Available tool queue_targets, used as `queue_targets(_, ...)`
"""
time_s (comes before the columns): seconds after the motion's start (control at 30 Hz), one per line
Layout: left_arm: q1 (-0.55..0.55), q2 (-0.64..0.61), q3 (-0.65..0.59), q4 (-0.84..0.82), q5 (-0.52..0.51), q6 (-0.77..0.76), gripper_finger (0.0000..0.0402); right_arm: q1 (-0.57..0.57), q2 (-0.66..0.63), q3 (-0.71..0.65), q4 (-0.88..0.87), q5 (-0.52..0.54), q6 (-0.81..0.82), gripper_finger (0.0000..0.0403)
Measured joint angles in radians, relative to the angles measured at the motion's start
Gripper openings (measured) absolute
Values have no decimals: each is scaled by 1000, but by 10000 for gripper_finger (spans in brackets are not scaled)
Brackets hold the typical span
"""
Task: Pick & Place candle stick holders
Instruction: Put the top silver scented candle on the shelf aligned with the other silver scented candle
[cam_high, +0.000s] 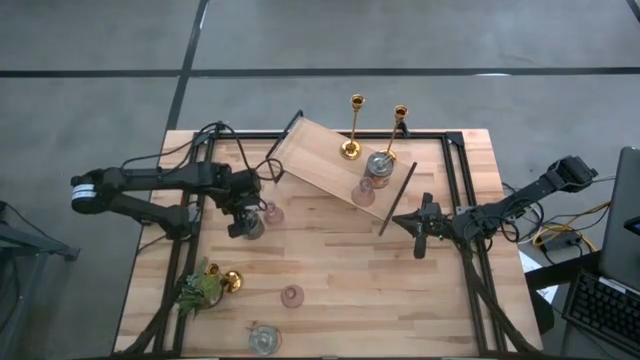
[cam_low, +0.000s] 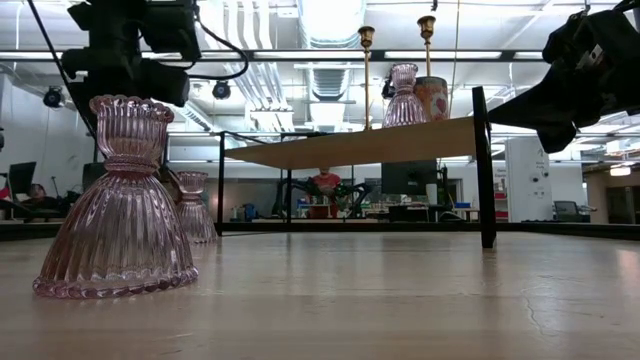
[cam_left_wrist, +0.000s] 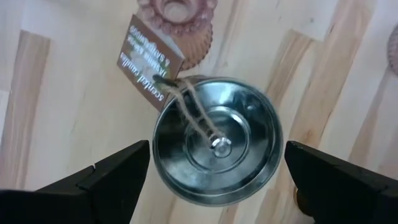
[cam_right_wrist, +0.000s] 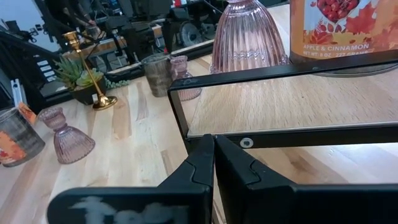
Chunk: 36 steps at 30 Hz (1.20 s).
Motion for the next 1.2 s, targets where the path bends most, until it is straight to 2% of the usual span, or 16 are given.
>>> queue_targets(0.6, -5, 0, 0, 27, 1, -68, 376, -2, 0, -1, -7, 0, 7, 8)
queue_targets(0.9, -5, 0, 0, 20, 1, -117, 376, -2, 0, -1, -9, 0, -92, 8)
queue_targets(1.2, -6, 0, 0, 26, 0, -127, 376, -2, 0, -1, -9, -1, -98, 8)
